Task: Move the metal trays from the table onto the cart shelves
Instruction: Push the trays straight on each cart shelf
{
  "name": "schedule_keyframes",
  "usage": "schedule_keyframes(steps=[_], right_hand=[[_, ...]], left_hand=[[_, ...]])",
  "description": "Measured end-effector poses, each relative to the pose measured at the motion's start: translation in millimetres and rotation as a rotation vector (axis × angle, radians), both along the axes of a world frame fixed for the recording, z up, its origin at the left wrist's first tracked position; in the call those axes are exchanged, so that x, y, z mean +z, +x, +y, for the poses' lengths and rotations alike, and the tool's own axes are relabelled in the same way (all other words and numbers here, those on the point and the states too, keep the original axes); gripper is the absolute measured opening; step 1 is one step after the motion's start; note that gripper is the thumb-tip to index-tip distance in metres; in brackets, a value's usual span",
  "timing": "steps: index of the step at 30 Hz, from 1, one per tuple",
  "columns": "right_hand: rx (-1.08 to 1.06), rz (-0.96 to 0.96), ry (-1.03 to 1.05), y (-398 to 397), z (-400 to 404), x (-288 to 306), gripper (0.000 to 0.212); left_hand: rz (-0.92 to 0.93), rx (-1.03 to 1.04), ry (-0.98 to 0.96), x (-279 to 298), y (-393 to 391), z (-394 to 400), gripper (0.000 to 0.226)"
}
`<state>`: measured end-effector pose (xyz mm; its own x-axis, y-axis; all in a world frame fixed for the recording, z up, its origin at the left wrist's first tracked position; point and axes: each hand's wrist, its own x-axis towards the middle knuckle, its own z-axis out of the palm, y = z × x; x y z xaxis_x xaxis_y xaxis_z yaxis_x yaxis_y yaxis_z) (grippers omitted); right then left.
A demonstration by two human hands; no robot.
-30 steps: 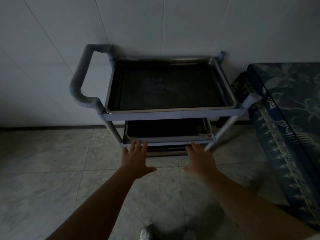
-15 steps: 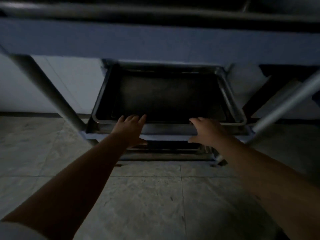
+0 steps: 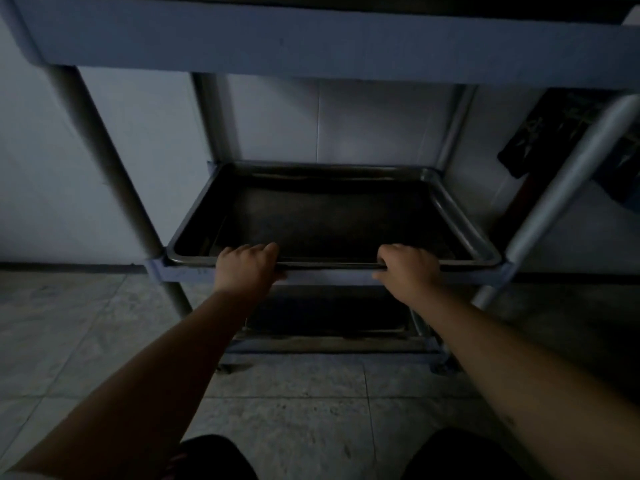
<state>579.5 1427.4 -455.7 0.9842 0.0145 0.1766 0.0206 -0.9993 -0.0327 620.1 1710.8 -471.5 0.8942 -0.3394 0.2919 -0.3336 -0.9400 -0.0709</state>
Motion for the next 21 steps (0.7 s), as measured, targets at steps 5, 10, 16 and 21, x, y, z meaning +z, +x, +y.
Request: schedule_keyframes(steps=[5, 10, 16, 21], right_hand=[[0.023, -0.073, -0.054, -7, 3, -2, 0.019], [0.026, -0.226, -0.098, -15, 5, -27, 0.052], [0.4, -0.385, -0.128, -38, 5, -119, 0.074], [0.174, 0.33, 0.006, -7, 7, -225, 0.089]], left_hand=[[-0.049, -0.025, -0.026, -5, -5, 2, 0.035], [-0.157, -0.076, -0.054, -21, -8, 7, 0.056], [-0.304, -0.459, -0.038, -115, -30, 23, 0.078], [0.32, -0.203, 0.131, -212, 1, 20, 0.107]])
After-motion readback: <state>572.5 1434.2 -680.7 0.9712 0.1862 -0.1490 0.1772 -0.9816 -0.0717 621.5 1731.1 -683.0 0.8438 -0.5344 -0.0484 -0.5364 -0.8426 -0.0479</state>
